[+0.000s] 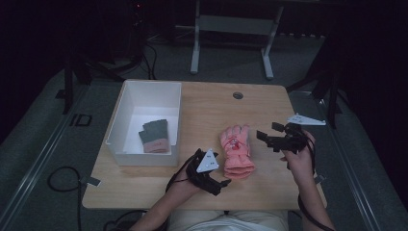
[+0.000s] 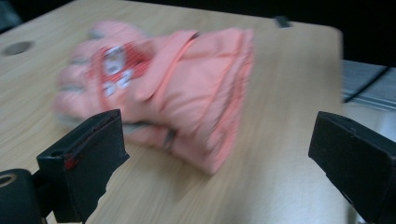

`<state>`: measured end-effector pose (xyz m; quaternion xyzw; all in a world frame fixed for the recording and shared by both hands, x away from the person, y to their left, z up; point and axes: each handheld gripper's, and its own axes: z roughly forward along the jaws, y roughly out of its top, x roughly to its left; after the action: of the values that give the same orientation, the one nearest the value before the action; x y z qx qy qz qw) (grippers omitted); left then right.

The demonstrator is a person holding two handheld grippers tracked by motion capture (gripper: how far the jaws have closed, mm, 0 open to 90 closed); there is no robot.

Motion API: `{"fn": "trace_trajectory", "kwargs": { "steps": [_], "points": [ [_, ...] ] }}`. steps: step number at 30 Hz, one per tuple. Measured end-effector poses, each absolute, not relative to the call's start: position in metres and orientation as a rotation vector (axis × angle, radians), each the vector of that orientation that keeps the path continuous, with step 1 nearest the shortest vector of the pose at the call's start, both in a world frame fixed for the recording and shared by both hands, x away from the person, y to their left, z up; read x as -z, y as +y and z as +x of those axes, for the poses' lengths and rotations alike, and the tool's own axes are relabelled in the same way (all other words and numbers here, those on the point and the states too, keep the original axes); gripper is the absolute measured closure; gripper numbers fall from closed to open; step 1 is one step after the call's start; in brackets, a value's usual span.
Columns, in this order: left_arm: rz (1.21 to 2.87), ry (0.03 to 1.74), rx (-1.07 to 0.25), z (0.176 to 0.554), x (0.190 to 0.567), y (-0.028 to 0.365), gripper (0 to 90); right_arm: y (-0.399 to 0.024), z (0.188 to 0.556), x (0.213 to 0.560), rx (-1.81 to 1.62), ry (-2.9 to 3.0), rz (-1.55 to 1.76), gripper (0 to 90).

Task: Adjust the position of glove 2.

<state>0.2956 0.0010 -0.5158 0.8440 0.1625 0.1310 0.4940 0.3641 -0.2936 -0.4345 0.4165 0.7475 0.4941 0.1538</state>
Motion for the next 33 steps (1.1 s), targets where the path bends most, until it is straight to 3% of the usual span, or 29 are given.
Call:
{"fn": "trace_trajectory", "kwargs": {
  "steps": [8,11,15,21,24,33],
  "points": [
    [2.114,0.217,-0.426,0.302,0.512,-0.027,5.0,-0.279,0.37,0.426,-1.494,2.223,1.153,14.9],
    [2.121,0.16,-0.479,0.301,0.512,-0.034,8.3,-0.27,0.378,0.428,-1.407,2.262,1.179,37.8],
    [2.129,0.137,-0.494,0.305,0.515,-0.038,13.2,-0.26,0.396,0.433,-1.364,2.289,1.251,51.3],
    [2.163,0.117,-0.553,0.306,0.524,-0.04,14.6,-0.257,0.426,0.449,-1.323,2.261,1.411,47.8],
    [2.085,0.203,-0.446,0.312,0.518,-0.028,14.7,-0.254,0.434,0.458,-1.303,2.273,1.443,47.1],
    [2.036,0.45,-0.37,0.341,0.494,-0.002,16.2,-0.245,0.411,0.471,-1.238,2.319,1.357,50.0]
  ]
}}
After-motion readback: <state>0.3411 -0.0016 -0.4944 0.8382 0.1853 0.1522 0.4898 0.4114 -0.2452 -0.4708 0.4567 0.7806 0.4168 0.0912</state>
